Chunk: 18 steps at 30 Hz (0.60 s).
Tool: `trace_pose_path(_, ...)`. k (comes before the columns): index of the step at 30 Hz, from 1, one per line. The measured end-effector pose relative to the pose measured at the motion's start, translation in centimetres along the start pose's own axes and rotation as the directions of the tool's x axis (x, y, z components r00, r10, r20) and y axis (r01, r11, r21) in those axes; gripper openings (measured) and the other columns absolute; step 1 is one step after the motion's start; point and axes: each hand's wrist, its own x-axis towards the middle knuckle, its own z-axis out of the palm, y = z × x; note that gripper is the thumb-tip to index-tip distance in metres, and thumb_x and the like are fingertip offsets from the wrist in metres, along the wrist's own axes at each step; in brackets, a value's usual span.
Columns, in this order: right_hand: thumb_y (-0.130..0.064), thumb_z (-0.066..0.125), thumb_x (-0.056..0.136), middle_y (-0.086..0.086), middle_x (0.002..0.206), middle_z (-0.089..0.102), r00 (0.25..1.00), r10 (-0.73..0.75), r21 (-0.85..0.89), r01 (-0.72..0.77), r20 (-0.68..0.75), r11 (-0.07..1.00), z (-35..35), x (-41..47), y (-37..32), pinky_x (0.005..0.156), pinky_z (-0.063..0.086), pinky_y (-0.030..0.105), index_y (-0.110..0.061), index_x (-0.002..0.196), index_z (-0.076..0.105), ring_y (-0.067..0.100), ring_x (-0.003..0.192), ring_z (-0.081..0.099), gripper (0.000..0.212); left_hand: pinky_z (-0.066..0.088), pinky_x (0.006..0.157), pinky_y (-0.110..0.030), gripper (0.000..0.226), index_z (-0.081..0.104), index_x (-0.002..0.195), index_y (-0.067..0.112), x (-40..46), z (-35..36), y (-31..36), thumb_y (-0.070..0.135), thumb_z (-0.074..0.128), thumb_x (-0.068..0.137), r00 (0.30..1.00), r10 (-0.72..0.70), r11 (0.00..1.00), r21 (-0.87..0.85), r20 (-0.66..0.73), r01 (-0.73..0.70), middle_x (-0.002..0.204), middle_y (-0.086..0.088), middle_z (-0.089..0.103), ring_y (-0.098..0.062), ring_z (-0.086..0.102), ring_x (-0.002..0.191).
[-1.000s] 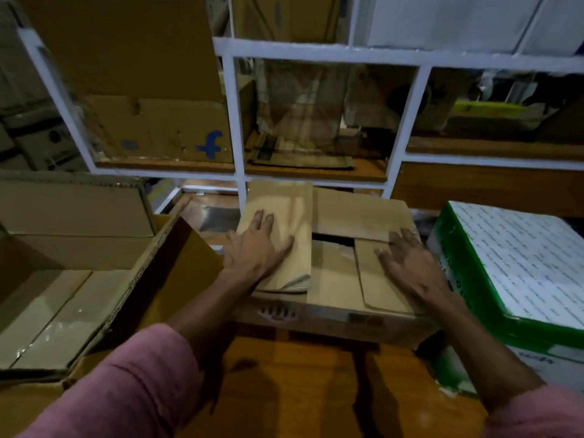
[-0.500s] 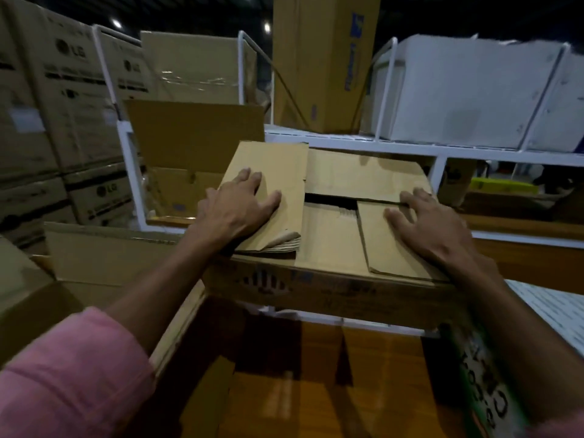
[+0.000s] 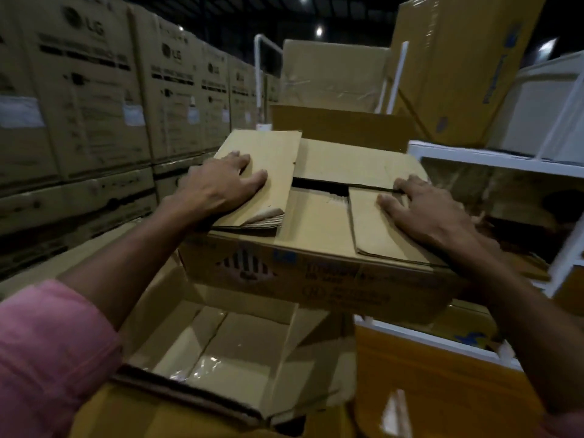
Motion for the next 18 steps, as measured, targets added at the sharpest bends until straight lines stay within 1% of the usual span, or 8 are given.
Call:
trace_pose_path(5, -0.058, 0.042, 0.101, 0.009, 0.154, 0.044, 0.994, -0.054, 0.034, 0.051, 0.099, 0.998, 7.1, -0.3, -9.3, 0.108, 0.040, 0.053, -0.018, 0.146, 0.050, 0.033, 0.138, 0.043, 0.060, 0.034, 0.113, -0.055, 0.071, 0.033, 0.158, 0.036, -0.7, 0.2, -12.1, 0.073, 0.036, 0.097, 0.994, -0.073, 0.997, 0.011, 0.079, 0.072, 0.168, 0.009, 0.023, -0.034, 0.037, 0.146)
trace_pose_path(7, -0.060, 0.040, 0.101, 0.008, 0.157, 0.039, 0.984, -0.065, 0.054, 0.057, 0.166, 0.997, 10.0, -1.0, -12.1, 0.110, 0.038, 0.055, -0.018, 0.149, 0.046, 0.033, 0.140, 0.040, 0.064, 0.035, 0.113, -0.053, 0.070, 0.033, 0.158, 0.036, -1.4, 0.9, -16.4, 0.072, 0.036, 0.098, 0.988, -0.090, 0.996, 0.016, 0.122, 0.089, 0.168, 0.010, 0.024, -0.032, 0.038, 0.146)
trace_pose_path(9, -0.058, 0.039, 0.102, 0.009, 0.162, 0.031, 0.967, -0.061, 0.048, 0.050, 0.249, 0.998, 12.6, -2.1, -14.2, 0.113, 0.035, 0.054, -0.018, 0.152, 0.041, 0.032, 0.144, 0.036, 0.064, 0.036, 0.113, -0.050, 0.071, 0.033, 0.158, 0.036, -2.1, 2.2, -20.0, 0.073, 0.036, 0.097, 0.979, -0.102, 0.995, 0.015, 0.177, 0.101, 0.167, 0.009, 0.025, -0.031, 0.039, 0.145)
trace_pose_path(11, -0.056, 0.040, 0.103, 0.008, 0.165, 0.026, 0.949, -0.033, 0.038, 0.022, 0.313, 0.999, 15.3, -3.4, -15.7, 0.114, 0.031, 0.053, -0.018, 0.153, 0.039, 0.032, 0.147, 0.033, 0.062, 0.034, 0.115, -0.046, 0.074, 0.033, 0.158, 0.033, -2.6, 3.8, -22.7, 0.073, 0.036, 0.097, 0.968, -0.102, 0.995, 0.030, 0.231, 0.097, 0.167, 0.004, 0.027, -0.031, 0.039, 0.145)
trace_pose_path(13, -0.057, 0.040, 0.102, 0.008, 0.165, 0.025, 0.936, -0.001, 0.045, -0.015, 0.352, 0.999, 17.7, -4.5, -16.5, 0.114, 0.031, 0.055, -0.019, 0.153, 0.039, 0.032, 0.147, 0.032, 0.063, 0.033, 0.116, -0.044, 0.076, 0.033, 0.159, 0.029, -2.8, 5.7, -24.9, 0.072, 0.039, 0.097, 0.953, -0.089, 0.996, 0.013, 0.288, 0.089, 0.168, 0.001, 0.026, -0.030, 0.038, 0.146)
trace_pose_path(15, -0.058, 0.041, 0.102, 0.008, 0.166, 0.024, 0.922, 0.024, 0.055, -0.049, 0.386, 0.997, 19.7, -5.2, -16.8, 0.114, 0.032, 0.056, -0.020, 0.154, 0.038, 0.032, 0.148, 0.031, 0.065, 0.031, 0.118, -0.043, 0.079, 0.031, 0.159, 0.026, -2.7, 7.6, -26.5, 0.072, 0.041, 0.096, 0.932, -0.066, 0.996, -0.028, 0.356, 0.082, 0.169, 0.001, 0.022, -0.027, 0.035, 0.148)
trace_pose_path(18, -0.057, 0.040, 0.103, 0.007, 0.166, 0.021, 0.895, 0.044, 0.034, -0.065, 0.444, 0.997, 21.6, -5.9, -17.0, 0.115, 0.031, 0.055, -0.019, 0.156, 0.034, 0.031, 0.148, 0.031, 0.066, 0.026, 0.121, -0.043, 0.084, 0.024, 0.162, 0.026, -2.0, 9.9, -28.4, 0.071, 0.045, 0.094, 0.885, -0.044, 0.997, -0.029, 0.463, 0.065, 0.171, 0.000, 0.013, -0.026, 0.027, 0.152)
